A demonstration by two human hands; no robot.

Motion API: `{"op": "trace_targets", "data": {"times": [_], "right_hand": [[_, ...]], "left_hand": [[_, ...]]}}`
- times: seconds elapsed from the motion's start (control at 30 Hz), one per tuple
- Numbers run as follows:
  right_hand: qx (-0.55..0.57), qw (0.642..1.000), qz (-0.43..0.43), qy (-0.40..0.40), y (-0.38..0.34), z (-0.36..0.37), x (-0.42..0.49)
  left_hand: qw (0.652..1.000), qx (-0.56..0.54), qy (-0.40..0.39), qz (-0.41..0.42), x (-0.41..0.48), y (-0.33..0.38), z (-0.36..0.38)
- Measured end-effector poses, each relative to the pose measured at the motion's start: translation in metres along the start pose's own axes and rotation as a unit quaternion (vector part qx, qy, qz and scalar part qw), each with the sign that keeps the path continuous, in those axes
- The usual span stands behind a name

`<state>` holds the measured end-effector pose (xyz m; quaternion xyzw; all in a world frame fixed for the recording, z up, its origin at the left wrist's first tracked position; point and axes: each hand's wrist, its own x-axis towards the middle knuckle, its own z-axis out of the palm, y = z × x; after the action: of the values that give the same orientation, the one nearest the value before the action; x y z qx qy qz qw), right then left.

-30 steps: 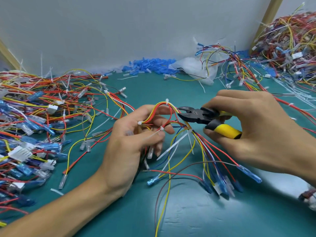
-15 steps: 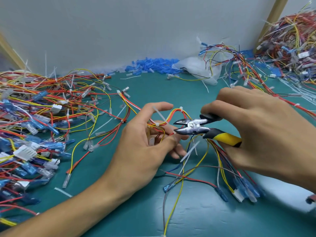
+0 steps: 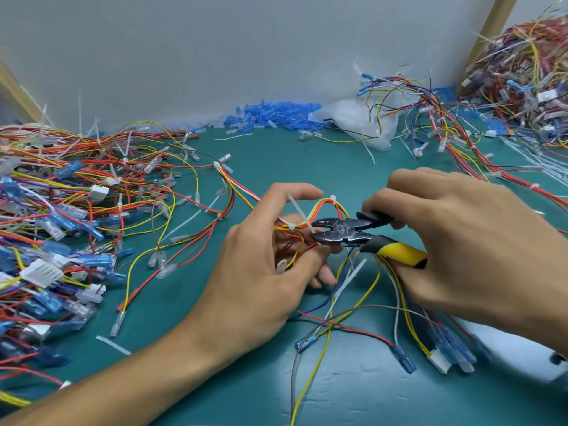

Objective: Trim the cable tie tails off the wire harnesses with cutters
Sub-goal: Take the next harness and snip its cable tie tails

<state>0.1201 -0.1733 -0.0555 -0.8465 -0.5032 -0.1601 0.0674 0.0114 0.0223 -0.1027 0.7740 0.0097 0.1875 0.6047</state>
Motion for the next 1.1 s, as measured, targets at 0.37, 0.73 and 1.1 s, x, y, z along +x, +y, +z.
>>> {"op": "trace_targets", "data": {"times": [0.37,0.73,1.1], "right_hand": [[0.149,0.986,0.056,-0.056,-0.003,-0.004,0.002],[0.237,0.966,0.090,-0.046,-0.005,0.000,0.003],[0.288,0.947,0.142,0.002,0.002,-0.007,0.007]], "left_hand": [[0.995,0.060,0.010,0.083,-0.004,0.006,-0.005],[0.997,0.069,0.036,0.025,-0.003,0.005,-0.006],[0.998,-0.044,0.046,0.012,0.002,0.004,-0.005]]}}
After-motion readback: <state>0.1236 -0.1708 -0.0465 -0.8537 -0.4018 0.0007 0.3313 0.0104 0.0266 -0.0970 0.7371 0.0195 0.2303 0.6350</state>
